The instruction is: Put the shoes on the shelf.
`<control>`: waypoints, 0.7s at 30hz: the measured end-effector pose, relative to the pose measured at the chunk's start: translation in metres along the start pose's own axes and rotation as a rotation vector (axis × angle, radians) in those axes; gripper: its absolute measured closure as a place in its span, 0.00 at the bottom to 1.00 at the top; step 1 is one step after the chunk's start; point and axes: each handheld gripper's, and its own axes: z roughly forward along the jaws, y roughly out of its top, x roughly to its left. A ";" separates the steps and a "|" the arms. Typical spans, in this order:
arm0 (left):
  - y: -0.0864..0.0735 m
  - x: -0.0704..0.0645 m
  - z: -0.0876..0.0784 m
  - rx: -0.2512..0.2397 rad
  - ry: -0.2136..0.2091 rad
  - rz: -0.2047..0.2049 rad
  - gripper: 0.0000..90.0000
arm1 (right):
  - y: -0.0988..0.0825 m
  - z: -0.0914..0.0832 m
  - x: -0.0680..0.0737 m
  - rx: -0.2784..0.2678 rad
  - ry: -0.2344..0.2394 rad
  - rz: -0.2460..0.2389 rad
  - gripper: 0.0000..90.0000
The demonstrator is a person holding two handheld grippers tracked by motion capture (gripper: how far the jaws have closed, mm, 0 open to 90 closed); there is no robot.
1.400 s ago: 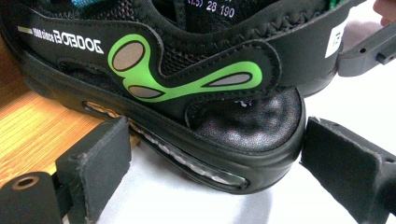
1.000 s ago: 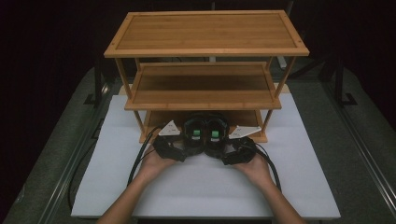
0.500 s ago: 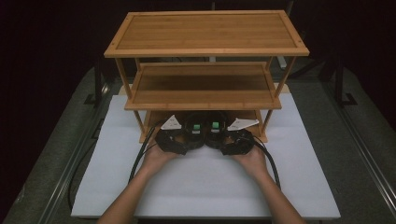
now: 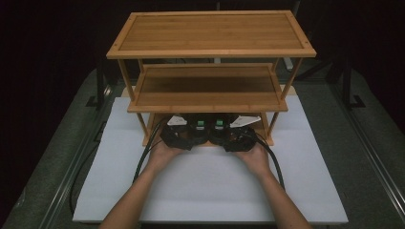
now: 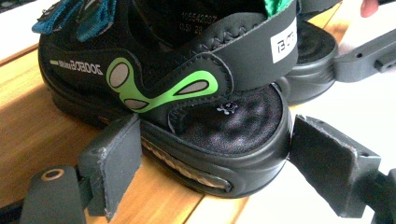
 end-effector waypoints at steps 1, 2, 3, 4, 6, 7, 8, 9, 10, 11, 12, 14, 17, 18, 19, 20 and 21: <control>0.000 0.000 0.001 -0.005 0.001 -0.014 0.19 | 0.000 0.000 0.000 0.001 -0.001 -0.001 0.32; 0.001 0.002 0.002 -0.004 0.001 -0.011 0.19 | 0.000 0.001 -0.001 0.001 -0.003 -0.001 0.32; 0.001 0.003 0.002 0.004 0.005 -0.004 0.19 | 0.000 0.001 -0.001 0.003 -0.007 -0.003 0.33; 0.001 0.003 0.003 0.002 0.008 -0.011 0.19 | 0.001 0.002 -0.001 0.005 -0.009 0.006 0.33; 0.001 0.005 0.005 0.007 0.015 -0.012 0.19 | 0.001 0.004 -0.002 0.020 -0.034 0.013 0.33; 0.001 0.006 0.006 0.003 0.016 -0.014 0.19 | 0.001 0.005 -0.004 0.023 -0.053 -0.006 0.33; 0.001 0.007 0.007 0.004 0.016 -0.012 0.19 | 0.001 0.006 -0.006 0.028 -0.066 -0.017 0.34; 0.001 0.008 0.008 -0.003 0.017 -0.026 0.19 | 0.002 0.008 -0.009 0.005 -0.060 -0.051 0.34; 0.001 0.009 0.009 -0.003 0.020 -0.026 0.19 | 0.002 0.009 -0.010 0.005 -0.068 -0.051 0.34; 0.002 0.009 0.009 0.005 0.021 -0.019 0.19 | 0.002 0.010 -0.010 0.006 -0.070 -0.047 0.34; 0.003 0.009 0.010 0.006 0.020 -0.020 0.19 | 0.002 0.011 -0.011 0.002 -0.070 -0.051 0.34; 0.004 0.009 0.011 0.007 0.025 -0.014 0.19 | 0.001 0.012 -0.012 0.000 -0.073 -0.041 0.34; 0.004 0.010 0.012 0.004 0.020 -0.012 0.19 | 0.001 0.013 -0.012 -0.005 -0.077 -0.036 0.34; 0.003 0.010 0.012 0.003 0.023 -0.017 0.19 | 0.001 0.013 -0.013 -0.004 -0.076 -0.039 0.34; 0.003 0.010 0.012 0.002 0.027 -0.019 0.19 | 0.001 0.013 -0.013 -0.005 -0.077 -0.037 0.34; 0.003 0.010 0.012 0.003 0.026 -0.019 0.19 | 0.001 0.013 -0.013 -0.010 -0.076 -0.045 0.33; 0.003 0.010 0.012 0.003 0.022 -0.020 0.19 | 0.001 0.013 -0.013 -0.003 -0.074 -0.033 0.33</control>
